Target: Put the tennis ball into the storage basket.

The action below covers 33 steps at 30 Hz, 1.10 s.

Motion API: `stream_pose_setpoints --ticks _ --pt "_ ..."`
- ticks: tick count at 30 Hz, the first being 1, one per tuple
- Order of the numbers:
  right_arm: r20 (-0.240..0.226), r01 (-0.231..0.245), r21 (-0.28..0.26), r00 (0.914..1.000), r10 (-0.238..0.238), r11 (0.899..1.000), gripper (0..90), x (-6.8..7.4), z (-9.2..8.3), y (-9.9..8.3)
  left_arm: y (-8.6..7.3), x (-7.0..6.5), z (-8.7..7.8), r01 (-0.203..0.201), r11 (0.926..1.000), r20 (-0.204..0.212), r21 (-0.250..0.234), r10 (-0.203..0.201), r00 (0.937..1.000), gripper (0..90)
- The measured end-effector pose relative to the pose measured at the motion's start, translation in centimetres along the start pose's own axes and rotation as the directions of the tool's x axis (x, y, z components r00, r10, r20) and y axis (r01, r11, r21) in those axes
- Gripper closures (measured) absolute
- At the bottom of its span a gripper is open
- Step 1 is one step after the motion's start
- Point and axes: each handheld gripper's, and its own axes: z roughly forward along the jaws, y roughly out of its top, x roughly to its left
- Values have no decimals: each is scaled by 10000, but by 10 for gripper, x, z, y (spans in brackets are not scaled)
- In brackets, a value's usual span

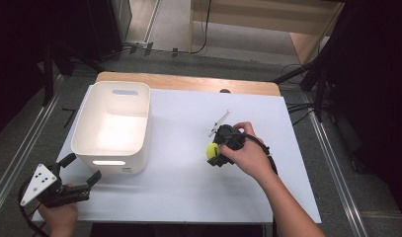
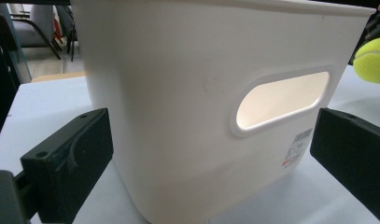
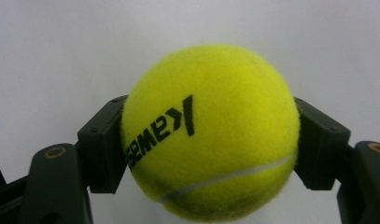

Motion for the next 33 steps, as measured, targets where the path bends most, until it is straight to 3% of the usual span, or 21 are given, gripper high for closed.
stream_pose_setpoints --ticks 18,33 --pt "-147 376 -201 9992 -379 9991 233 0 -14 32 0 0 1 19 10000 4 3 -19 10000 0" --pt "-127 1073 -192 9941 -1075 9940 233 7 -26 64 0 -1 2 -93 9999 23 92 92 10000 0"
